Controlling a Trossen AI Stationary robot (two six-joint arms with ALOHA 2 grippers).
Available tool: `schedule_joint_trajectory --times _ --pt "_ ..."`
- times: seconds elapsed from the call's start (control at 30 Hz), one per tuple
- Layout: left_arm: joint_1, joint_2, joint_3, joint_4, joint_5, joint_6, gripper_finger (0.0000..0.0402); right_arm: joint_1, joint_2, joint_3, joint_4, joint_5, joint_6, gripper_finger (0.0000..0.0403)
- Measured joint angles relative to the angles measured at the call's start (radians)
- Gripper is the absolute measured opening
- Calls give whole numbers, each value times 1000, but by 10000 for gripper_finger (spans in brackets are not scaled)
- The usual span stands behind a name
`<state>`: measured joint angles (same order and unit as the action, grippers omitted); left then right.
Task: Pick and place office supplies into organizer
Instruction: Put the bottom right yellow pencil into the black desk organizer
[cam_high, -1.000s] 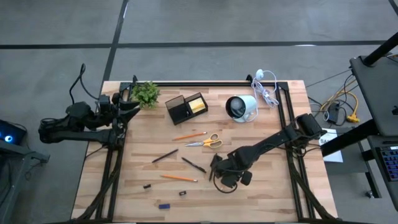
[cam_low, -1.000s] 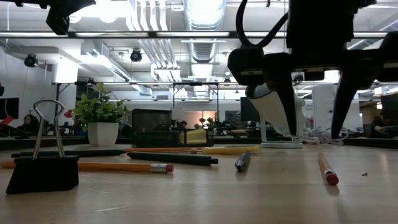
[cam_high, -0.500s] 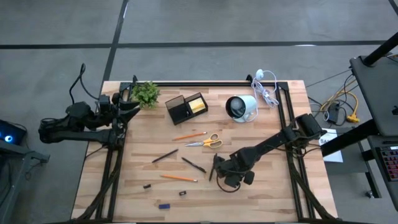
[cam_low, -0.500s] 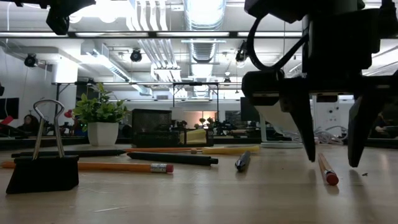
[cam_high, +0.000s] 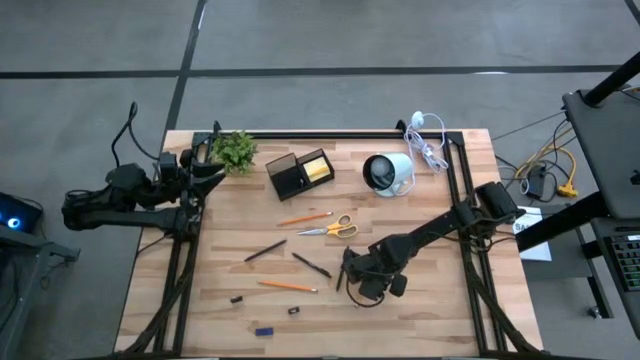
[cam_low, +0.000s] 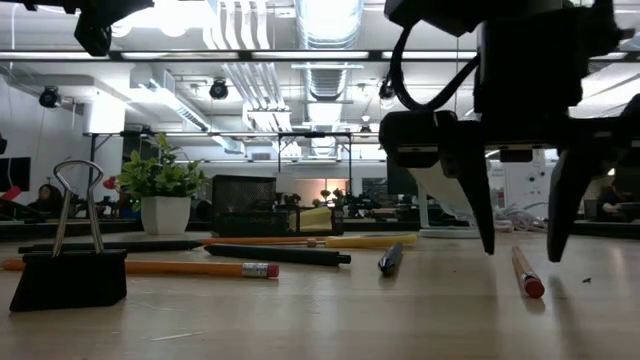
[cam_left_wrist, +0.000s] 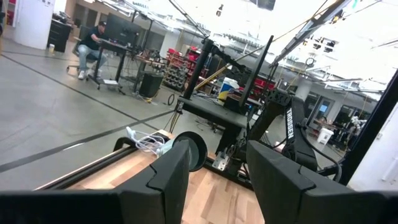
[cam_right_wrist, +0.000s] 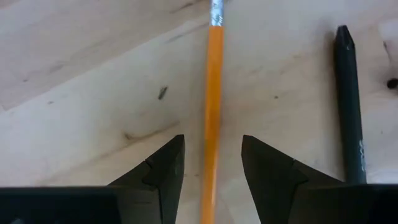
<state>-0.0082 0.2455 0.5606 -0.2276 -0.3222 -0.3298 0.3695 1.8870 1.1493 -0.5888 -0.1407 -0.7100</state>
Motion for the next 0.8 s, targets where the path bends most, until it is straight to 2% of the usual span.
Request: schedule_joint_trajectory --times 0.17,0.47,0.8 --pt "0 0 0 0 0 0 146 -26 0 4 -10 -66 1 148" --pt "0 0 0 0 0 4 146 -33 39 8 -15 -98 -2 148" --pt "0 0 0 1 0 3 146 -42 91 86 -31 -102 64 135"
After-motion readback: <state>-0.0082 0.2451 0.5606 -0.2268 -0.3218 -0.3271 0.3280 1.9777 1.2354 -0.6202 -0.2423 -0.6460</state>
